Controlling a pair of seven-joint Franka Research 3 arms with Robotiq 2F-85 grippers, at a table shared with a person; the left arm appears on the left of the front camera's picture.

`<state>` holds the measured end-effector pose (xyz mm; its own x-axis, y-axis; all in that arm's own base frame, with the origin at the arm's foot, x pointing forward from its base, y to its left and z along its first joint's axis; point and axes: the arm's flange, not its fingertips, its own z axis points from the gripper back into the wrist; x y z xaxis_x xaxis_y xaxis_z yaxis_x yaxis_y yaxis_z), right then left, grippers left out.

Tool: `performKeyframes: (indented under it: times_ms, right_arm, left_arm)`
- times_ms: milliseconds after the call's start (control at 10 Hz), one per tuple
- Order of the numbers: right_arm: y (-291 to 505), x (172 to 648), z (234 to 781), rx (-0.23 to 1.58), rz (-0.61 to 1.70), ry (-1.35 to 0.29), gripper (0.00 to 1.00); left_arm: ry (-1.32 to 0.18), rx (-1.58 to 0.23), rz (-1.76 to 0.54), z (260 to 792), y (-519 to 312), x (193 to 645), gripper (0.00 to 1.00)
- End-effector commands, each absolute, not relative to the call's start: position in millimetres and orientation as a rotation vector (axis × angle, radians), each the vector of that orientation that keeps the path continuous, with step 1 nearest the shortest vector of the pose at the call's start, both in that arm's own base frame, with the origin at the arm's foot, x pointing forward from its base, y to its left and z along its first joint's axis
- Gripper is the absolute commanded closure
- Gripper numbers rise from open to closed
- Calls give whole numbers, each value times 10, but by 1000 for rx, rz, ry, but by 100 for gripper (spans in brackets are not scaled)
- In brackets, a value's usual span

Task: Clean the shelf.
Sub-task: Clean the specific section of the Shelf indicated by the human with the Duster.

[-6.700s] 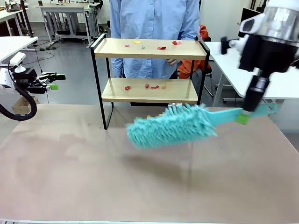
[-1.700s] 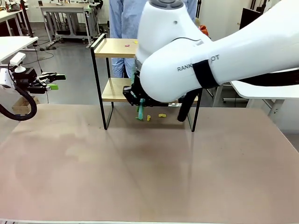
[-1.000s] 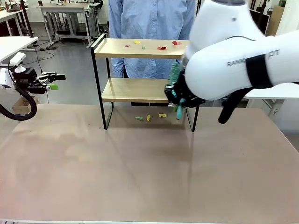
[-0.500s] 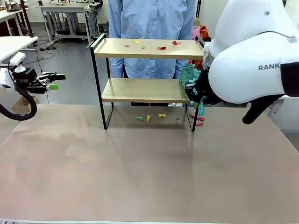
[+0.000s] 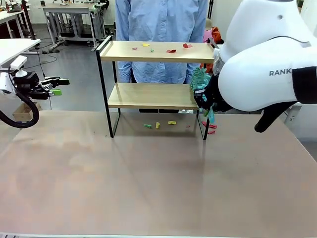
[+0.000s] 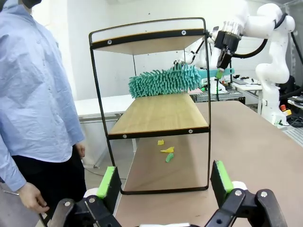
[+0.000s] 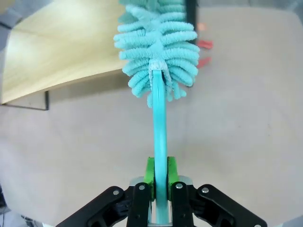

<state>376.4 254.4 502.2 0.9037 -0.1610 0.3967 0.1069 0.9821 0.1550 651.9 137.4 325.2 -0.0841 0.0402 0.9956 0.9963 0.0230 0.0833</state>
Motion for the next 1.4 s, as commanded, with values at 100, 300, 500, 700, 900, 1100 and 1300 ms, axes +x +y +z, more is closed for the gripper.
performKeyframes:
  times_ms: [100, 300, 500, 700, 900, 1100, 1300]
  right_arm:
    - [2362, 3554, 5162, 274, 146, -471, 87]
    - [2310, 3497, 5196, 359, 349, -436, 87]
    - [2276, 3424, 5242, 421, 507, -355, 87]
    - [2197, 3267, 5221, 397, 633, -242, 87]
    - [1986, 3067, 5209, 340, 749, -112, 87]
    - [1675, 2858, 5222, 336, 783, -23, 87]
    - [1275, 2705, 5243, 328, 769, 133, 87]
  left_arm:
    - [-1326, -1172, -1241, 3271, 1358, 6506, 0]
    - [-1326, -1172, -1241, 3271, 1358, 6506, 0]
    - [-1326, -1172, -1241, 3271, 1358, 6506, 0]
    - [-1326, -1172, -1241, 3271, 1358, 6506, 0]
    - [-1326, -1172, -1241, 3271, 1358, 6506, 0]
    - [-1326, -1172, -1241, 3271, 1358, 6506, 0]
    - [-1326, -1172, -1241, 3271, 1358, 6506, 0]
